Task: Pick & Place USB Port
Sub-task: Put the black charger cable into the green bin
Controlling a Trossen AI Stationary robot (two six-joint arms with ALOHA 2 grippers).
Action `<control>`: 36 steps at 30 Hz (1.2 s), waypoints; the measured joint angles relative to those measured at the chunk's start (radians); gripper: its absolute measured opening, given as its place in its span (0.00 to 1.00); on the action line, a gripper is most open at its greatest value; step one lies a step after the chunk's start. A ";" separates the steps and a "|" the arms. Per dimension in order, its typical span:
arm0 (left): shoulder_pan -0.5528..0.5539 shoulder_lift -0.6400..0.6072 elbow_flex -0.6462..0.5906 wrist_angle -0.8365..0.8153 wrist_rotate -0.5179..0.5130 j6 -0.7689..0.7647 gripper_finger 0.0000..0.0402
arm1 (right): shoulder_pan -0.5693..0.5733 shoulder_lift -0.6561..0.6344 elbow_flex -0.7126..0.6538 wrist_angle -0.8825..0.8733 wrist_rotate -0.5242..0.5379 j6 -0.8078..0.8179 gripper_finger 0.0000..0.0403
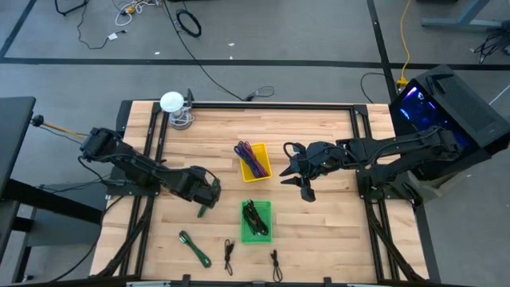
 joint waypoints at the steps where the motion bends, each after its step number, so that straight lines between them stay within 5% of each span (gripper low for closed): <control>1: 0.000 0.000 0.009 -0.019 0.001 0.015 0.34 | 0.000 0.000 0.000 -0.001 0.000 0.000 0.28; 5: 0.000 0.000 0.047 -0.118 0.055 0.150 0.34 | 0.000 0.000 0.000 -0.006 0.000 0.000 0.28; 17: -0.024 -0.001 0.043 -0.169 0.260 1.016 0.33 | 0.000 0.000 0.000 -0.010 0.000 0.025 0.28; 27: -0.023 -0.001 0.043 -0.174 0.086 1.472 0.28 | 0.000 0.000 0.000 0.006 0.000 0.053 0.28; 36: -0.009 0.000 0.042 -0.135 0.009 1.553 0.22 | 0.000 0.000 0.000 0.045 0.000 0.058 0.28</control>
